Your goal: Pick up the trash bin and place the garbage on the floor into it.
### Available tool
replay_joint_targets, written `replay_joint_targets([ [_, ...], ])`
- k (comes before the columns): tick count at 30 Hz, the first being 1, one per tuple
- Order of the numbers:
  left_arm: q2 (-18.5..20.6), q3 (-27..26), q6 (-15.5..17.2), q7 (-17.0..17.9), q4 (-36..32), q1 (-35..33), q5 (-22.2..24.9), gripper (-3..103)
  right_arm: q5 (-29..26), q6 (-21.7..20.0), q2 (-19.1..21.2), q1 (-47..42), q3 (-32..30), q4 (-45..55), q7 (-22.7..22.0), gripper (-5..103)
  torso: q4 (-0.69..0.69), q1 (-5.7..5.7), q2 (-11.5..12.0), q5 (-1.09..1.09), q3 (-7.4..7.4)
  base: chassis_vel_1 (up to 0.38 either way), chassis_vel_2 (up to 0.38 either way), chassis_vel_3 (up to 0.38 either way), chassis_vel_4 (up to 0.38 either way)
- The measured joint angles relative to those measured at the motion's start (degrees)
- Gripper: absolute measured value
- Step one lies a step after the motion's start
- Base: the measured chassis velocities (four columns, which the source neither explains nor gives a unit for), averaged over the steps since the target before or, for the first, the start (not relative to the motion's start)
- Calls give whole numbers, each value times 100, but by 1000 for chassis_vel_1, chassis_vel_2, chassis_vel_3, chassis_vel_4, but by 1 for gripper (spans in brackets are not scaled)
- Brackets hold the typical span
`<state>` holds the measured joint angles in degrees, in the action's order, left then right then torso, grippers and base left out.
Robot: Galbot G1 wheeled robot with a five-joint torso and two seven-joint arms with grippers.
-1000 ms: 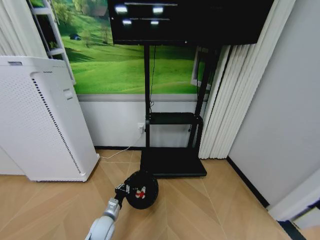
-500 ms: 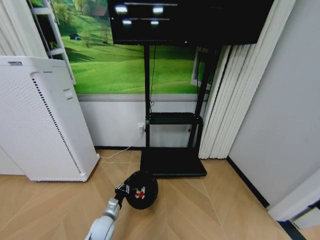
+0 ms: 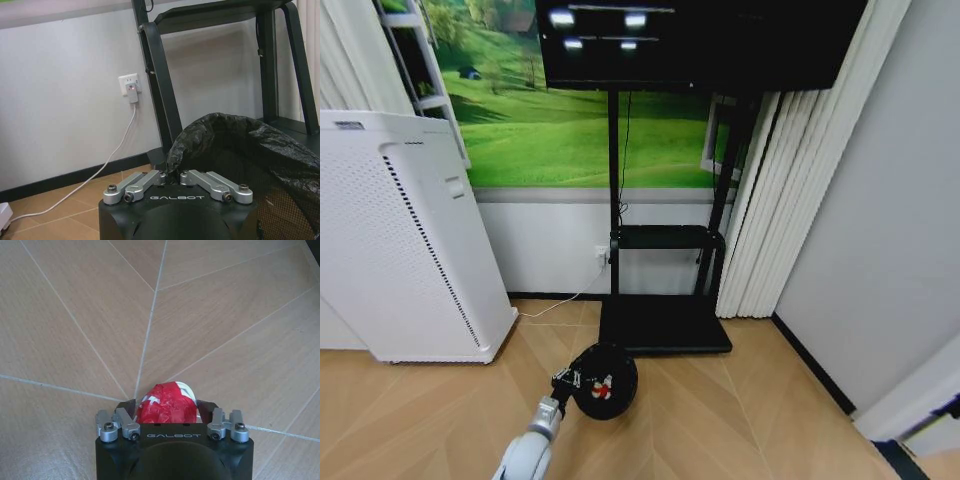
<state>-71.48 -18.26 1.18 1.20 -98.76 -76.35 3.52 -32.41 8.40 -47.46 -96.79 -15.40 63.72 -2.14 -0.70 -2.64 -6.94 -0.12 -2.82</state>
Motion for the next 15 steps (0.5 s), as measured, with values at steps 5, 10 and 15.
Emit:
replay_joint_targets([
  [5, 26, -28, -17, 1, 4, -25, 0, 7, 5, 40, -11, 65, 79, -46, 78, 60, -1, 0, -1, 1, 0, 0, 0, 0, 0],
  [10, 27, -39, -34, 3, 10, -34, 1, 7, 10, 58, -12, 77, 101, -53, 92, 51, 2, 0, -1, 11, 0, 0, 0, 0, 0],
  [15, 6, -20, -44, 7, 14, -39, -9, 7, 30, 75, -14, 52, 70, -62, 95, 50, 4, 0, 0, 15, 0, 0, 0, 0, 0],
])
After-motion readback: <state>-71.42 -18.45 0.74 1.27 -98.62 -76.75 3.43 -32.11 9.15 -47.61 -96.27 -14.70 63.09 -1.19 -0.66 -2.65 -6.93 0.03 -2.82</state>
